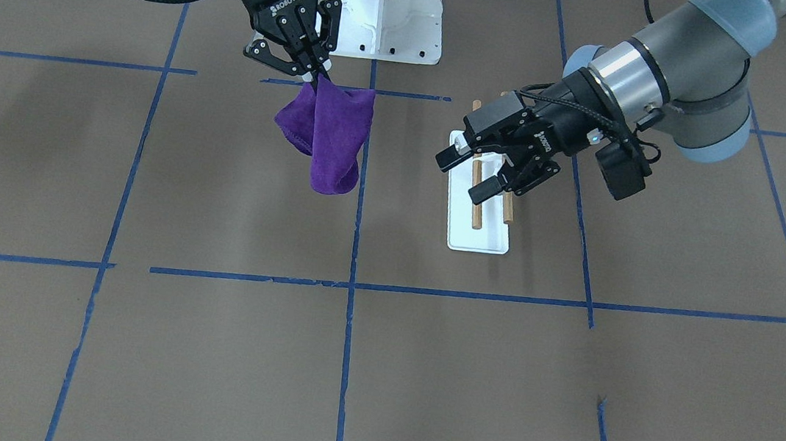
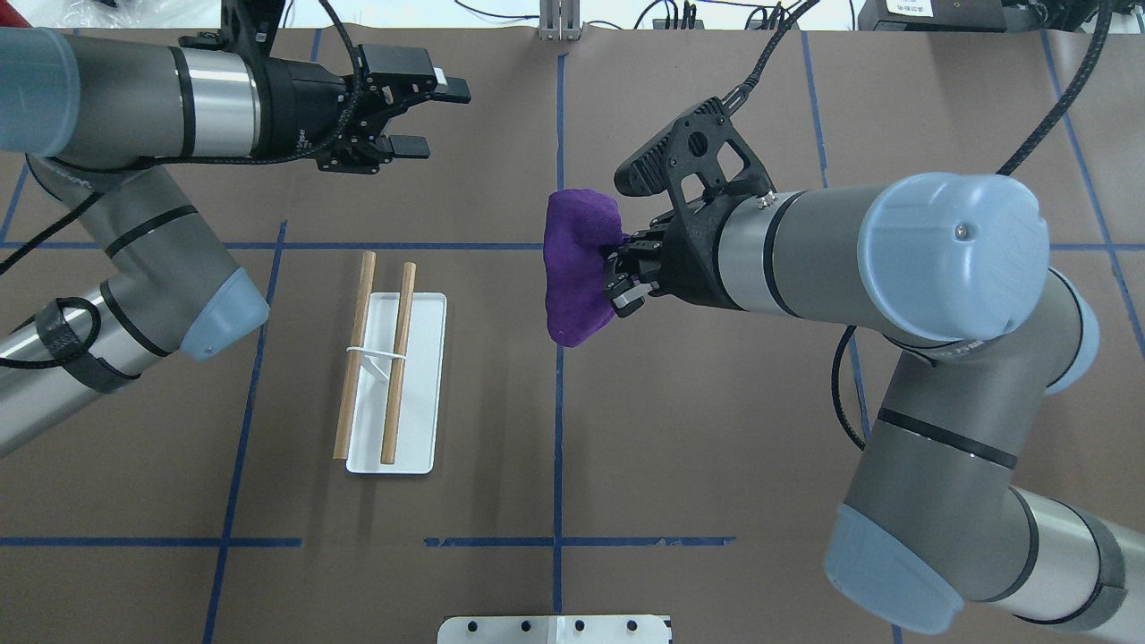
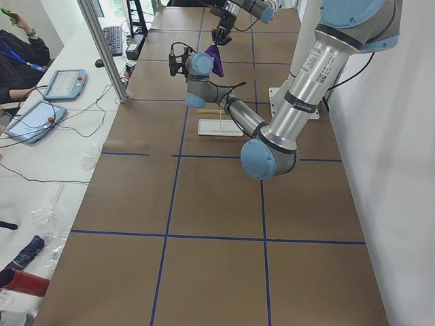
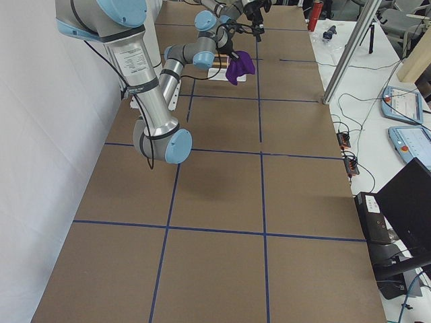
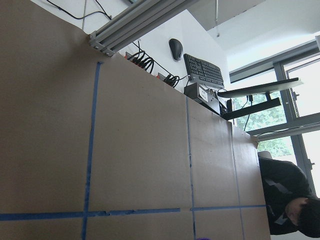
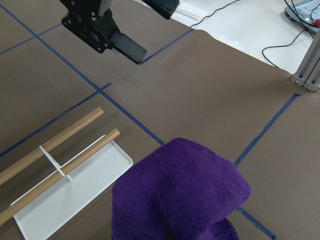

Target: Hang towel on rack

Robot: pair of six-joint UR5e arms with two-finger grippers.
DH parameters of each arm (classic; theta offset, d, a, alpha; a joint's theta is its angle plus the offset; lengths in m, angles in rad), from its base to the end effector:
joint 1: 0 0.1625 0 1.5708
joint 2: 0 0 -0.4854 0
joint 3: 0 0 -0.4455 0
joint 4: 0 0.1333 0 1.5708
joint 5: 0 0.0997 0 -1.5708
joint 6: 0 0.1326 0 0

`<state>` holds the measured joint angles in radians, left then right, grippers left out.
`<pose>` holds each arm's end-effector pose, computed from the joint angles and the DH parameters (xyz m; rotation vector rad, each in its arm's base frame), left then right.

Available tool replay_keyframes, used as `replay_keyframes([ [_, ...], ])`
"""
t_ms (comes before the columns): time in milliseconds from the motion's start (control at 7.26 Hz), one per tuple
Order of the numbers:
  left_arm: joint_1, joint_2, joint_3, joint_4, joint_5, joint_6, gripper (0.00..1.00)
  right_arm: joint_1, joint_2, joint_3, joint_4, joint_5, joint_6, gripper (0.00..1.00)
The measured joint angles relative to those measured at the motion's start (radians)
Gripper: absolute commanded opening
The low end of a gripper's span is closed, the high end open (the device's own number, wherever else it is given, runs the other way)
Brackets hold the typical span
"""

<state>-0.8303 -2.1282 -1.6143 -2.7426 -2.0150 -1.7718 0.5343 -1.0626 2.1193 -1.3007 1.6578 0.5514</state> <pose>0.4305 -0.5841 0.2009 0.2332 1.7511 -0.3577 -0.4609 -0.4142 0.1338 0.8865 -1.0083 -0.4686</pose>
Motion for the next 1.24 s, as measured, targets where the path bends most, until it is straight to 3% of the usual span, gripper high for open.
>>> replay_keyframes([
  [1240,0.139,-0.139,0.085,0.012,-0.003,-0.008,0.97,-0.029,0.014,0.013,0.0,-0.031,0.004,0.0],
])
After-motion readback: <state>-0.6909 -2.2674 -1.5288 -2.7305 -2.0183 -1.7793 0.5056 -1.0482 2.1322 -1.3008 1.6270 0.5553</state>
